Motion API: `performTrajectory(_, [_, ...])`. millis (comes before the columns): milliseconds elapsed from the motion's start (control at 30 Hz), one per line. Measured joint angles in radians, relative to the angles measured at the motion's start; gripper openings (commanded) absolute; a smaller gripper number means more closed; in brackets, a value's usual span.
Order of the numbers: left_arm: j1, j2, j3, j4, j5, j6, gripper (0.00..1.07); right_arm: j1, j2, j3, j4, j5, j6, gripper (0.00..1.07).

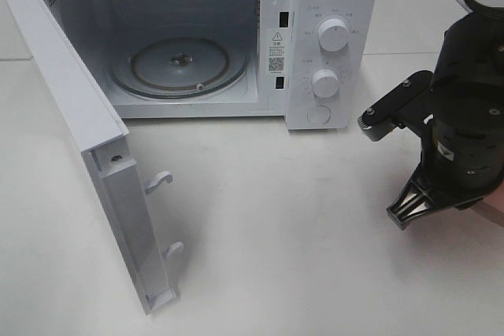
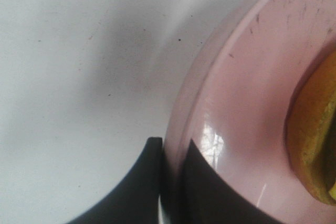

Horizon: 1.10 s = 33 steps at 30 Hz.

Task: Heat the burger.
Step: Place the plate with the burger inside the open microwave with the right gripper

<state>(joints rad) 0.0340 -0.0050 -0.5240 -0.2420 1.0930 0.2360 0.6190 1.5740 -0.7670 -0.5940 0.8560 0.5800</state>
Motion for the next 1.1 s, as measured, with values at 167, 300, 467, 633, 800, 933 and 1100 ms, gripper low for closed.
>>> performTrajectory(167, [0.0,0.0,0.0,0.0,0.0,0.0,1.0,0.073,-0.041,0.007,0.001,0.024,0.015,0.0])
performTrajectory(300, [0.0,0.0,0.0,0.0,0.0,0.0,1.0,0.161,-0.083,0.008,0.003,0.064,0.017,0.0])
performTrajectory(467, [0.0,0.0,0.0,0.0,0.0,0.0,1.0,0.243,-0.112,0.008,0.007,0.094,0.017,0.0])
performTrajectory(633, [0.0,0.0,0.0,0.0,0.0,0.0,1.0,0.31,-0.127,0.009,0.008,0.102,0.017,0.0])
performTrajectory(800, [0.0,0.0,0.0,0.0,0.0,0.0,1.0,0.389,-0.127,0.011,0.011,0.113,0.016,0.0])
performTrajectory(933, [0.0,0.0,0.0,0.0,0.0,0.0,1.0,0.461,-0.128,0.011,0.008,0.124,-0.006,0.0])
performTrajectory(1100, [0.0,0.0,0.0,0.0,0.0,0.0,1.0,0.516,-0.128,0.011,-0.003,0.124,-0.04,0.0])
